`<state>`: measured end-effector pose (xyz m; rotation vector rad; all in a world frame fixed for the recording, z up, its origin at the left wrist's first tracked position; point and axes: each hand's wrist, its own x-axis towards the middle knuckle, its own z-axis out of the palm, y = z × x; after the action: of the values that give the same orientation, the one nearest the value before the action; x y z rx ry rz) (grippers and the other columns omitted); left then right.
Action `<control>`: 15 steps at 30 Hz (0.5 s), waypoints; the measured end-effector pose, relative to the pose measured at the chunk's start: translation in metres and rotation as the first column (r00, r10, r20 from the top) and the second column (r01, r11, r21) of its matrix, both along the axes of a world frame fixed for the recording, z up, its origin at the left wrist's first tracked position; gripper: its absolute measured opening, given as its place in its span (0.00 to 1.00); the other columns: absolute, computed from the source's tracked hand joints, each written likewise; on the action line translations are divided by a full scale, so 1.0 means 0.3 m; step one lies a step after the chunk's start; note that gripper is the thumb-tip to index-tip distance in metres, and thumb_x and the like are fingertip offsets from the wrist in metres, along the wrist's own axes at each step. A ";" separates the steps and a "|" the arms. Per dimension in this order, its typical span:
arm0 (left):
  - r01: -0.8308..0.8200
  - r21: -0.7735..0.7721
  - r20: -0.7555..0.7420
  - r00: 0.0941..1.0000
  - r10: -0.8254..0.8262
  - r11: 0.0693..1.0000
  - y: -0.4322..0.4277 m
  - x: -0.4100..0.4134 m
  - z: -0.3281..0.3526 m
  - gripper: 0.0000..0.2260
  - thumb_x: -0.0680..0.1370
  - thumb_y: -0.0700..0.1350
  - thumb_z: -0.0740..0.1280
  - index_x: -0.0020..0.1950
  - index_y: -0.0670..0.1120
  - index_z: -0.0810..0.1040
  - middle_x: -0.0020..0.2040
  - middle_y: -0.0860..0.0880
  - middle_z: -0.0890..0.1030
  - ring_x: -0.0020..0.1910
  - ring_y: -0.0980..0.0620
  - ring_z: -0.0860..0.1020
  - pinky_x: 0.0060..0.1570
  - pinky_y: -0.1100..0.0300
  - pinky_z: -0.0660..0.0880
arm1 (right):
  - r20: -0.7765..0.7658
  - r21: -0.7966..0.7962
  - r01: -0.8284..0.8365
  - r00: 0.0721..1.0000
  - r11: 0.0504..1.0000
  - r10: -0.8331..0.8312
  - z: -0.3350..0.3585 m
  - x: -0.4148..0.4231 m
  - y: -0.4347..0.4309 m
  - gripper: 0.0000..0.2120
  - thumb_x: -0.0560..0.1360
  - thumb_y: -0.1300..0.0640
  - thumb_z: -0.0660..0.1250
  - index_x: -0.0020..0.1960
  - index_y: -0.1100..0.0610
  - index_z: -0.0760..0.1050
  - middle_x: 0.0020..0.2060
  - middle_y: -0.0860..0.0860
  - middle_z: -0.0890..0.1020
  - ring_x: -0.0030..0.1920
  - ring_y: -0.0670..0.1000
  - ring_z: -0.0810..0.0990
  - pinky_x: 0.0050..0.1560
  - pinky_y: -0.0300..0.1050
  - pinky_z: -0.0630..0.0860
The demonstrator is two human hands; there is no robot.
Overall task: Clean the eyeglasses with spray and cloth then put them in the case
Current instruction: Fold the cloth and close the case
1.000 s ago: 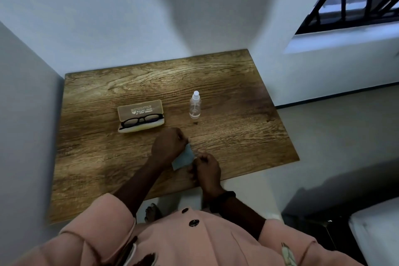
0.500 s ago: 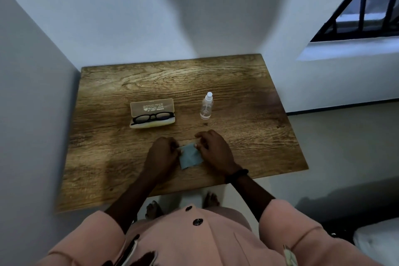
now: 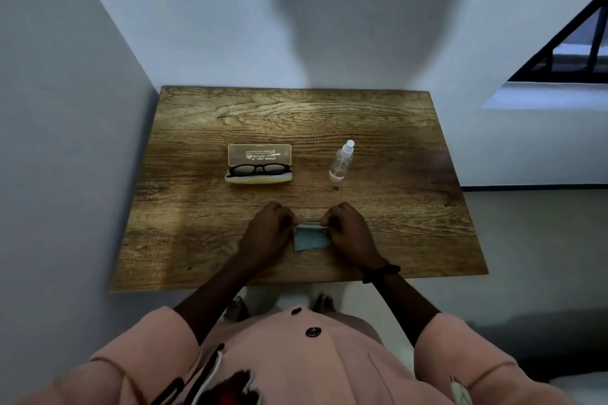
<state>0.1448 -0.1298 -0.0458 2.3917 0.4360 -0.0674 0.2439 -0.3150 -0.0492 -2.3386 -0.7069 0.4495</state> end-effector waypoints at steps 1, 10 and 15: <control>0.022 -0.003 0.003 1.000 -0.022 1.000 -0.002 -0.008 -0.001 0.05 0.77 0.42 0.73 0.51 0.50 0.82 0.51 0.54 0.75 0.49 0.57 0.73 0.45 0.64 0.68 | 0.008 0.010 -0.004 1.000 1.000 0.004 0.000 -0.006 -0.008 0.14 0.70 0.67 0.69 0.41 0.48 0.74 0.44 0.49 0.76 0.47 0.48 0.75 0.45 0.43 0.70; 0.143 0.007 0.007 0.990 -0.143 0.990 -0.024 -0.066 -0.015 0.06 0.77 0.43 0.73 0.53 0.50 0.82 0.57 0.52 0.75 0.53 0.54 0.76 0.53 0.59 0.76 | 0.023 0.015 0.011 1.000 1.000 -0.011 -0.023 -0.050 -0.050 0.12 0.69 0.69 0.68 0.40 0.51 0.78 0.44 0.47 0.76 0.47 0.48 0.75 0.46 0.43 0.72; 0.162 0.015 -0.001 0.987 -0.162 0.987 -0.028 -0.088 -0.021 0.07 0.76 0.43 0.74 0.53 0.49 0.83 0.59 0.50 0.76 0.55 0.53 0.76 0.54 0.59 0.76 | 0.038 -0.014 0.008 0.999 1.000 -0.007 -0.020 -0.067 -0.064 0.10 0.70 0.67 0.69 0.38 0.52 0.79 0.42 0.50 0.78 0.46 0.49 0.76 0.45 0.45 0.73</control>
<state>0.1184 -0.1383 -0.0520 2.4383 0.2418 -0.1381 0.2239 -0.3342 -0.0553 -2.3676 -0.7148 0.4088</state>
